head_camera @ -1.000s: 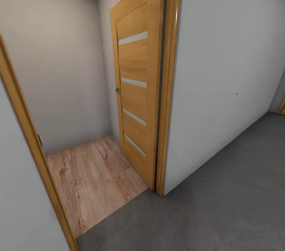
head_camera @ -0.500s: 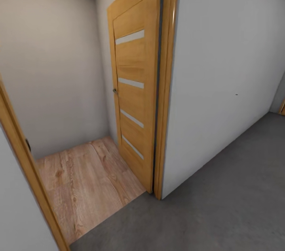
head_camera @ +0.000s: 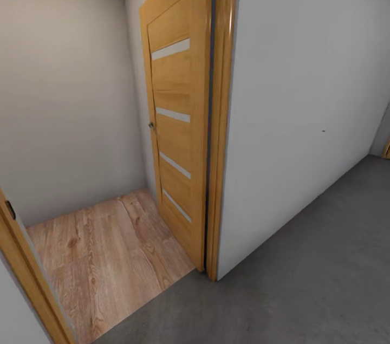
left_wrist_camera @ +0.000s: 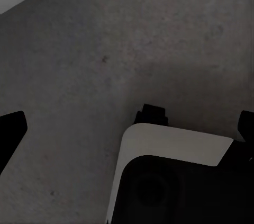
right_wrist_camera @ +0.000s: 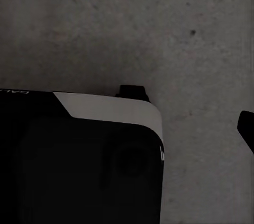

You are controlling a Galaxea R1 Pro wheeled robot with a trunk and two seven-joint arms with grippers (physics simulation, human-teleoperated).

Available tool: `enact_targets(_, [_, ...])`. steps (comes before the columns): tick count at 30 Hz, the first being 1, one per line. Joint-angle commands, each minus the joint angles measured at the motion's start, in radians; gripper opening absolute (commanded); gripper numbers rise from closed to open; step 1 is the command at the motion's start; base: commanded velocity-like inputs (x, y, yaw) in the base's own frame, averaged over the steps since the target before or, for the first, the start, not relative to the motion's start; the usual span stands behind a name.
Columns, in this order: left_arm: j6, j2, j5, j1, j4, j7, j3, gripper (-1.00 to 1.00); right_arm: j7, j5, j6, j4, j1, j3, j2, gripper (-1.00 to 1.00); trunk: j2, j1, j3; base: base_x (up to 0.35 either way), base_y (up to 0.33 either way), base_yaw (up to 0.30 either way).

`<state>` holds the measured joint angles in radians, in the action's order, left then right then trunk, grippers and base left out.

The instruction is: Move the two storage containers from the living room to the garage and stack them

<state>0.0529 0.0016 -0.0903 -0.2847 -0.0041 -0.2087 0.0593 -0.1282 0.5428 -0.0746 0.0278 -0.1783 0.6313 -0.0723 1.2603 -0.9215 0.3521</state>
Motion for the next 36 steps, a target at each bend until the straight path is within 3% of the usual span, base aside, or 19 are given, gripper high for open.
enact_targets(1, [0.002,0.000,-0.006,-0.001,0.000,-0.001,0.005,1.00,-0.001,0.009,-0.005,0.003,-0.001,0.008,-0.001,1.00,0.001,0.000,0.001,0.011,-0.008,0.000])
enact_targets(15, [0.002,0.000,-0.006,-0.001,0.000,-0.001,0.005,1.00,-0.001,0.009,-0.005,0.003,0.000,0.008,-0.001,1.00,0.001,0.000,0.001,0.012,-0.007,0.000])
enact_targets(30, [0.002,0.000,-0.006,-0.001,0.000,0.000,0.005,1.00,-0.001,0.009,-0.004,0.003,-0.001,0.008,-0.001,1.00,0.001,0.000,0.001,0.217,-0.162,0.001])
enact_targets(36, [0.003,0.000,-0.006,-0.001,0.000,0.000,0.005,1.00,-0.001,0.008,-0.004,0.003,0.000,0.009,-0.001,1.00,0.001,0.000,0.001,0.234,-0.168,0.205])
